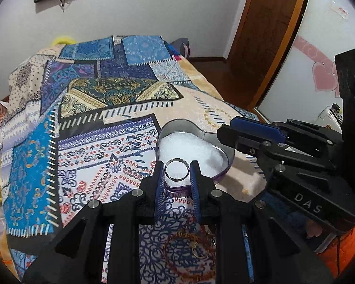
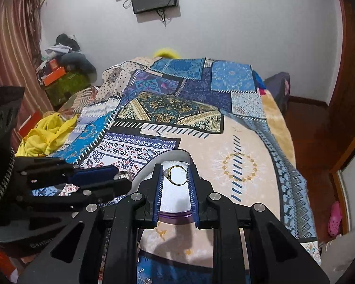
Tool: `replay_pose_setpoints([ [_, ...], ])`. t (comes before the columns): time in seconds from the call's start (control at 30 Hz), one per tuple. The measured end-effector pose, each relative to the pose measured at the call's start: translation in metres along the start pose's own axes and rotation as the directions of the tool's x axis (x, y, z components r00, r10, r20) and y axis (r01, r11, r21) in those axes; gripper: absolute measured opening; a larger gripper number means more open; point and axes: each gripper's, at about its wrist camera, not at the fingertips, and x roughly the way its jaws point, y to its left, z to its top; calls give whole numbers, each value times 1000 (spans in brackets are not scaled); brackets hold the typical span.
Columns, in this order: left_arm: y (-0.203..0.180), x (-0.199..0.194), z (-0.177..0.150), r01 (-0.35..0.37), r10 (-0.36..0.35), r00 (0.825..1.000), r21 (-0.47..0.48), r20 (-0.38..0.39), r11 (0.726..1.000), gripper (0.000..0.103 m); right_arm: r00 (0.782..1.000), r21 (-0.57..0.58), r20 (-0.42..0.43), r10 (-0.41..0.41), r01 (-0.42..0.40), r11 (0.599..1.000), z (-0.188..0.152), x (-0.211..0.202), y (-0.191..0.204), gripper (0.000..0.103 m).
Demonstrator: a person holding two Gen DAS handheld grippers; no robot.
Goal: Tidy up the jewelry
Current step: 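Carry the rings to the purple heart tin and release them inside, then move the right gripper back to the jewelry pile and grasp a silver earring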
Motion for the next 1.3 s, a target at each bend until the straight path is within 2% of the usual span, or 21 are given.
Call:
replay_pose_setpoints([
  [0.37, -2, 16, 1, 5, -5, 999, 10, -33, 1000, 21, 999, 0, -44, 5, -5, 1000, 2, 5, -3, 19],
  [0.53, 0, 13, 1, -2, 2, 999, 5, -34, 1000, 21, 999, 0, -33, -4, 4, 1000, 3, 0, -4, 27],
  [0.83, 2, -30, -2, -47, 46, 998, 9, 39, 999, 22, 999, -4, 10, -44, 44, 999, 1, -26, 1, 27],
  [0.97, 6, -56, -6, -69, 69, 995, -5, 76, 998, 29, 998, 1, 31, -51, 51, 999, -3, -39, 6, 27],
  [1.13, 5, -81, -15, -84, 85, 991, -18, 104, 996, 32, 997, 1, 39, -72, 72, 997, -12, -50, 13, 27],
  [1.23, 3, -93, -23, -99, 101, 988, -20, 118, 995, 37, 996, -3, 40, -82, 82, 997, -17, -54, 17, 27],
  [1.3, 1, -99, -29, -115, 116, 986, -15, 124, 993, 39, 995, -9, 43, -90, 90, 996, -22, -59, 22, 32],
])
